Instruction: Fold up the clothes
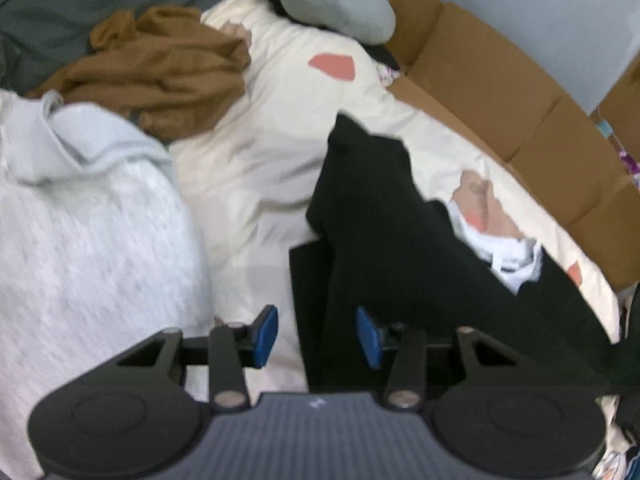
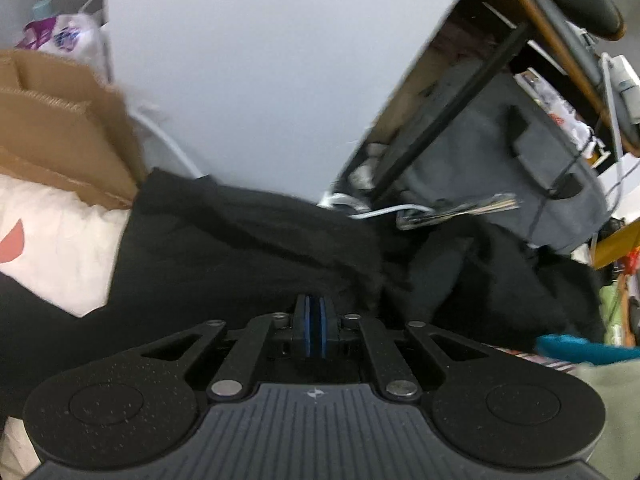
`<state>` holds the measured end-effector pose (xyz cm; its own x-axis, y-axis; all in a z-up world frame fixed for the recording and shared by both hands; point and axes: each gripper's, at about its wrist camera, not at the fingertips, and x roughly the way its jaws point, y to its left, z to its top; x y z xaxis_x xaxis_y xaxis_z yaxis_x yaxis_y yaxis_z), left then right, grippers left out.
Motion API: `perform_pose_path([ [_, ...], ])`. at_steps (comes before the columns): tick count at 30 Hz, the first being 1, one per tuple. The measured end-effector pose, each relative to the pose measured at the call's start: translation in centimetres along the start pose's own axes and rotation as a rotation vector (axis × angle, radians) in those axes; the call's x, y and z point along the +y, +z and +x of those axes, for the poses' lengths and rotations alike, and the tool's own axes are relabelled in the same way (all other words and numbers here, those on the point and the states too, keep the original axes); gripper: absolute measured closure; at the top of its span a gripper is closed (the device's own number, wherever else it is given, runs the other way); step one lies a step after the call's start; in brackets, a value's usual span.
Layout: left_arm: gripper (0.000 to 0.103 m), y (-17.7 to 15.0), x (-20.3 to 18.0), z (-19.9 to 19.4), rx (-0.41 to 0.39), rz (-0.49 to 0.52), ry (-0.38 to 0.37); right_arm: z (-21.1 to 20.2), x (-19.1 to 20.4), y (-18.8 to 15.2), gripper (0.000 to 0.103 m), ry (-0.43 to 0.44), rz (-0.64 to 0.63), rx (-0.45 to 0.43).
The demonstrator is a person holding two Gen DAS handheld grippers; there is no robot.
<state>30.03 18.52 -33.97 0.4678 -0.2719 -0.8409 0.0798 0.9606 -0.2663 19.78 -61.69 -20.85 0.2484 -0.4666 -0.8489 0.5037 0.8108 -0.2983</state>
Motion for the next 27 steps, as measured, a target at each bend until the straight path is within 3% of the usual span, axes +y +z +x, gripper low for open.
perform_pose_path([
  [3, 0.056, -1.7, 0.3, 0.3, 0.001, 0.009, -0.011, 0.3, 2.2, -0.9, 0.093, 0.033, -0.016, -0.007],
  [5, 0.056, -2.7, 0.4, 0.2, 0.005, 0.012, -0.013, 0.0, 3.6, -1.6, 0.075, 0.063, -0.020, -0.025],
  [8, 0.056, -4.1, 0.5, 0.1, 0.024, 0.008, -0.034, -0.6, 4.9, -2.5, 0.069, 0.111, -0.005, -0.051],
  [13, 0.056, -6.2, 0.5, 0.5, 0.056, 0.014, -0.066, -1.8, 6.8, -5.1, 0.068, 0.271, 0.066, -0.065],
  [25, 0.056, -8.2, -0.3, 2.3, 0.050, 0.013, -0.130, -1.4, 14.3, -12.1, 0.068, 0.596, -0.013, 0.015],
  [27, 0.056, -8.3, -0.5, 2.5, 0.045, 0.021, -0.132, -1.4, 15.1, -12.7, 0.068, 0.619, -0.028, 0.019],
])
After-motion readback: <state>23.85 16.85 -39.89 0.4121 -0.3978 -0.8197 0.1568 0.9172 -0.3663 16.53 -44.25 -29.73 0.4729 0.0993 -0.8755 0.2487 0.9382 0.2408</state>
